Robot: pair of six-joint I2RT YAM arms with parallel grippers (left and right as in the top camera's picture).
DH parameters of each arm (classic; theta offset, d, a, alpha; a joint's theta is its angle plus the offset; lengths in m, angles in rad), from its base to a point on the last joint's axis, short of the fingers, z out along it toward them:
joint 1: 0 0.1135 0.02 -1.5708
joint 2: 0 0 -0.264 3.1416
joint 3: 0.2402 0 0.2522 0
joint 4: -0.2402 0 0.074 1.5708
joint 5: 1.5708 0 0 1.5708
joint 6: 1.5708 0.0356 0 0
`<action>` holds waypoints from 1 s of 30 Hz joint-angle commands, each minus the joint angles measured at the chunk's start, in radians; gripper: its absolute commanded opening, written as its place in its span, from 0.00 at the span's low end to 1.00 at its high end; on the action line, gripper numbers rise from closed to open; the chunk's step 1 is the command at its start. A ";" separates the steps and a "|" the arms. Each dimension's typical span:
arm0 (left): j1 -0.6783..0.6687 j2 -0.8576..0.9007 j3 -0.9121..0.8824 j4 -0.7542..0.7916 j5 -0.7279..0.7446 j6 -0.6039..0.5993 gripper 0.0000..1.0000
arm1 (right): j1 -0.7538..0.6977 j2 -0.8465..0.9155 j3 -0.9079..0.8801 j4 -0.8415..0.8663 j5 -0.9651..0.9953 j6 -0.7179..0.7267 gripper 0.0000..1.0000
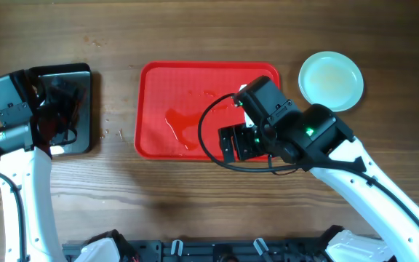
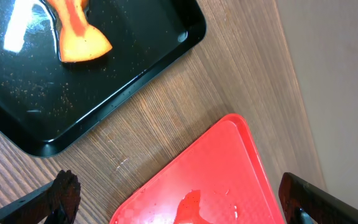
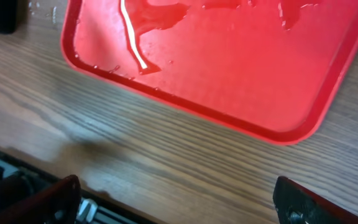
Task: Clean dirty plates on tray and stack at the side
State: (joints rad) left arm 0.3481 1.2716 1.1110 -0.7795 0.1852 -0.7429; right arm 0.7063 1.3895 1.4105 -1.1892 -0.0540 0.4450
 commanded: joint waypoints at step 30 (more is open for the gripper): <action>0.003 -0.006 0.004 0.000 0.016 0.002 1.00 | -0.371 -0.803 -0.989 0.966 -0.288 -0.096 1.00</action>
State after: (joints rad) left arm 0.3481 1.2716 1.1110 -0.7807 0.1890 -0.7429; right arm 0.3916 0.6815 0.5488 -0.3107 -0.2359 0.3595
